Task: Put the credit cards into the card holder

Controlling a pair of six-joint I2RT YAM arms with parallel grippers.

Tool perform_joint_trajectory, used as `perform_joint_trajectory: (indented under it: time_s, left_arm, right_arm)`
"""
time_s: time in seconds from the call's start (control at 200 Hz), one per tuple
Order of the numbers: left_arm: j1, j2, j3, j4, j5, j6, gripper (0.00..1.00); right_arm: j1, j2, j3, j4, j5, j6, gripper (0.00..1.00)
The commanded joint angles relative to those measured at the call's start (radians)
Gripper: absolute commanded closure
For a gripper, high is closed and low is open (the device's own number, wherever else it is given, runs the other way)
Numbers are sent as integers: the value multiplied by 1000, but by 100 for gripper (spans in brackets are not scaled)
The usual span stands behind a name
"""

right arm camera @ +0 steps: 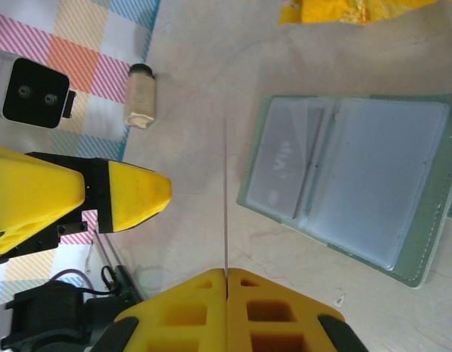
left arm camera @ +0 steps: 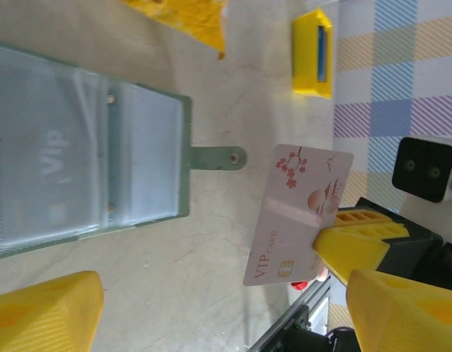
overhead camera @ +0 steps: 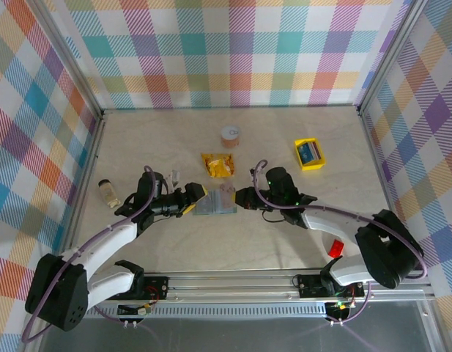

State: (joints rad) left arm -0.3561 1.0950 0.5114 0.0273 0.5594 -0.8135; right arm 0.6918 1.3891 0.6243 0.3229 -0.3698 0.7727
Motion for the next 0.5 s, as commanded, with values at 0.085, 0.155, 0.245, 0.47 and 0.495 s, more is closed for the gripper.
perform_joint_trajectory:
  time_s: [0.085, 0.155, 0.245, 0.47, 0.495]
  left_arm:
    - [47, 85, -17, 37, 50, 72, 21]
    - [69, 108, -25, 45, 60, 84, 23]
    - [90, 129, -37, 50, 67, 95, 26]
    - [97, 189, -77, 145, 78, 109, 41]
    - [97, 199, -77, 159, 83, 109, 43]
  right_arm:
    - [30, 91, -7, 147, 86, 0, 100]
    - [38, 130, 9, 165, 86, -4, 100]
    - [59, 175, 40, 165, 114, -27, 100]
    - [91, 265, 50, 256, 185, -10, 100]
    - [90, 272, 53, 263, 183, -5, 100]
